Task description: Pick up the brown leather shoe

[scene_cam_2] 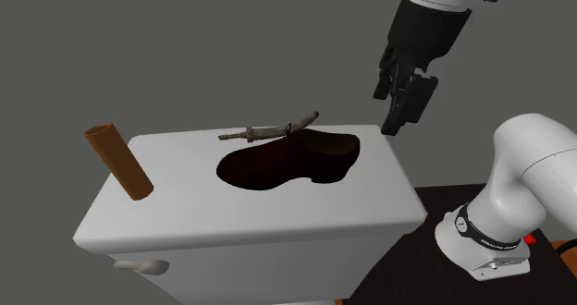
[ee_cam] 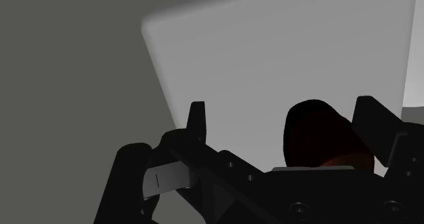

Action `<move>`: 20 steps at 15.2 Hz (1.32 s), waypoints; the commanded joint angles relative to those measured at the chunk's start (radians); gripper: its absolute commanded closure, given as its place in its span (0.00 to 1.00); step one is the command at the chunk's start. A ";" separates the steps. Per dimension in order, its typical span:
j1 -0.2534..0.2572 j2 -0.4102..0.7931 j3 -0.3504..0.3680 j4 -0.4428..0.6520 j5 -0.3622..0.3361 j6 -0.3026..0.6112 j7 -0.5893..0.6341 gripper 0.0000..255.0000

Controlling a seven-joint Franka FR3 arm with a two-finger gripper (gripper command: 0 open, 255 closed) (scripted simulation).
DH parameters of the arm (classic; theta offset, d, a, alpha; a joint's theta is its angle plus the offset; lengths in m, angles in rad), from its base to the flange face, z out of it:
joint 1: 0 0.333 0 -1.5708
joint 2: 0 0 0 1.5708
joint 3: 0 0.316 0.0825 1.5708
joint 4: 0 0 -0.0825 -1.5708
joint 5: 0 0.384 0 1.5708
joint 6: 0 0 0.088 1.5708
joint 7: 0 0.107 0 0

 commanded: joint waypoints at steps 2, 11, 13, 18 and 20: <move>0.005 0.036 0.005 0.025 0.006 0.015 0.004 0.00; 0.042 0.350 0.044 0.301 0.042 0.095 0.035 0.00; 0.048 0.419 0.052 0.374 0.047 0.101 0.041 0.00; 0.048 0.415 0.053 0.316 0.047 0.155 0.041 0.00; 0.048 0.413 0.053 0.287 0.047 0.181 0.041 0.00</move>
